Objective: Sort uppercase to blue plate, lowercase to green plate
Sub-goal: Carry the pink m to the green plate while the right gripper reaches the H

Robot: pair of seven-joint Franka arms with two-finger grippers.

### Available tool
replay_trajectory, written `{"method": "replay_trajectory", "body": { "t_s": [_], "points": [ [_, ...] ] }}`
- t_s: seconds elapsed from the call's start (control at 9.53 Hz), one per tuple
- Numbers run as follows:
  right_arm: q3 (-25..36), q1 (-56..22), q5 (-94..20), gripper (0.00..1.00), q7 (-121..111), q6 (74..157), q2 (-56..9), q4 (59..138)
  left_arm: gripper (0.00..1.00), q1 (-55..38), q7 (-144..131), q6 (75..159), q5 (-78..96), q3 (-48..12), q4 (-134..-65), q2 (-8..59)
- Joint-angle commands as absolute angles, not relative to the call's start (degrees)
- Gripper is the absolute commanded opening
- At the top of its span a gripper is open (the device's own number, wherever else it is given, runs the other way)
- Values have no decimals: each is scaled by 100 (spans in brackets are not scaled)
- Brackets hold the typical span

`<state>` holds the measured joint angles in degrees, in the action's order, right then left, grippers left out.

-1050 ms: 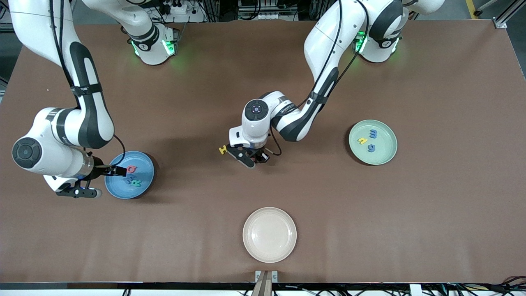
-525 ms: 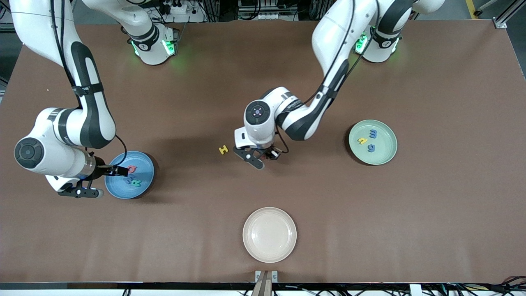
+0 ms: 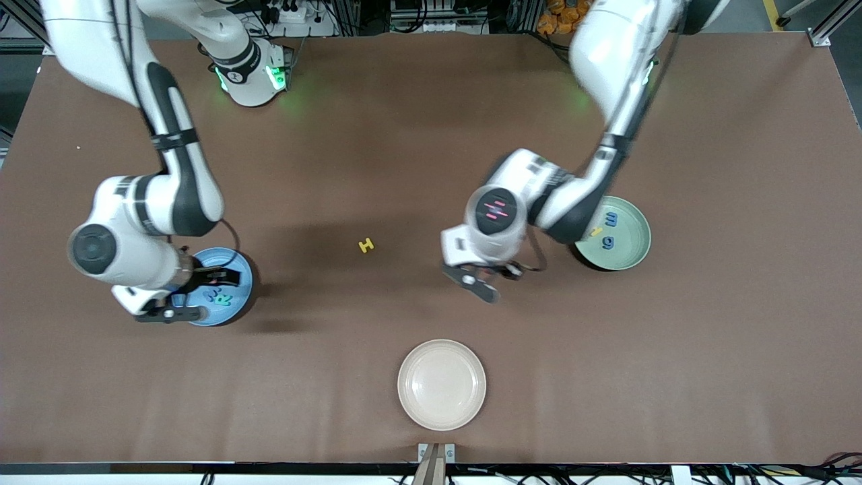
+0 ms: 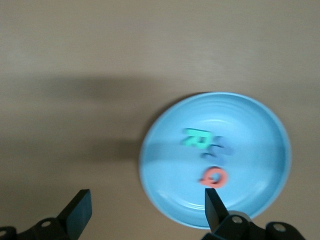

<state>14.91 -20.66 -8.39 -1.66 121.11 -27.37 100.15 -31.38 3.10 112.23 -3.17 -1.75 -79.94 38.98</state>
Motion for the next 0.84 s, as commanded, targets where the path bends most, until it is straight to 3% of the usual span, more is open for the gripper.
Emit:
{"method": "replay_trajectory", "body": {
  "t_s": [0.0, 0.42, 0.73],
  "points": [
    [1494, -2599, -1115, 100, -123, 12138, -2610, 10081, 0, -2675, 649, 11363, -246, -237, -9304, 3078],
    [1503, -3548, -1116, 100, -132, 12190, -2549, 10186, 0, -2058, 1116, 12365, -246, -220, -11412, 1981],
    [784, -3568, -1116, 100, -167, 13302, -2601, 10659, 0, -1400, 2081, 13346, -554, -220, -12740, 1486]
  ]
}}
